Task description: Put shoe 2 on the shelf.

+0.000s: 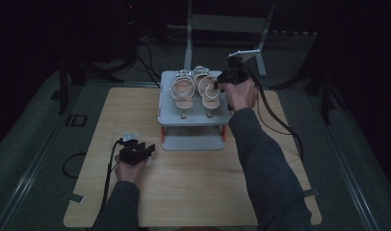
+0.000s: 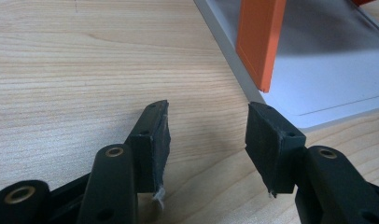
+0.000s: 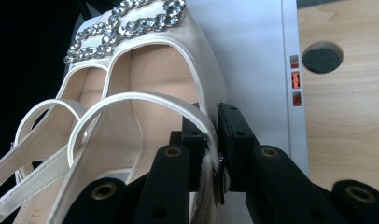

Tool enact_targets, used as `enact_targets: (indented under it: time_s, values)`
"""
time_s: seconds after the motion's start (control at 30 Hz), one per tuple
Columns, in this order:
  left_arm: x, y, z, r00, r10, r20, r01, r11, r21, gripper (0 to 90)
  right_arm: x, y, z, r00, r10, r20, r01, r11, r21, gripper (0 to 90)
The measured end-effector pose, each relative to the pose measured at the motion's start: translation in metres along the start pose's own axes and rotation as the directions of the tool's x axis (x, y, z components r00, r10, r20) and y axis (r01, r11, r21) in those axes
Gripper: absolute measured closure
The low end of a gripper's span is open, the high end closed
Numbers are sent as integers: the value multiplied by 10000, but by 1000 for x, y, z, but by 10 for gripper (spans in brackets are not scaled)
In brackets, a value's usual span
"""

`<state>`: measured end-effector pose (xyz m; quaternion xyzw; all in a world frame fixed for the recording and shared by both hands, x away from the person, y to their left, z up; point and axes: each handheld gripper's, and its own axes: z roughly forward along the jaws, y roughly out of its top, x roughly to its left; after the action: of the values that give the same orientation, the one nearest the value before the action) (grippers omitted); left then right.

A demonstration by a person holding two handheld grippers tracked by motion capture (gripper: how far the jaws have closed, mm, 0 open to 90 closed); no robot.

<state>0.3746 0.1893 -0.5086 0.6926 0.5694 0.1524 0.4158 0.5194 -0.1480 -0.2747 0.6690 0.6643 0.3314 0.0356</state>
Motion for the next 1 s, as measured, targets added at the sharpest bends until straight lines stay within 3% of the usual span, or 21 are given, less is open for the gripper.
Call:
enact_targets:
  time_s: [0.3, 0.83, 0.93, 1.0]
  values:
    - [0, 0, 0, 10000, -17, -10, 17, 10000, -6, 498, -3, 4, 9, 10000, 46, -14, -46, 9995, 308, 823]
    - [0, 0, 0, 10000, -38, 6, 38, 10000, -18, 499, -1, 6, 13, 9989, -435, 180, 418, 9954, 857, 816]
    - [0, 0, 0, 10000, -31, 5, 31, 10000, -16, 499, -1, 6, 13, 9983, -573, 134, 558, 9943, 906, 794]
    - [0, 0, 0, 10000, -39, 8, 39, 10000, -17, 498, -1, 7, 13, 9984, -564, -43, 565, 9944, 887, 727]
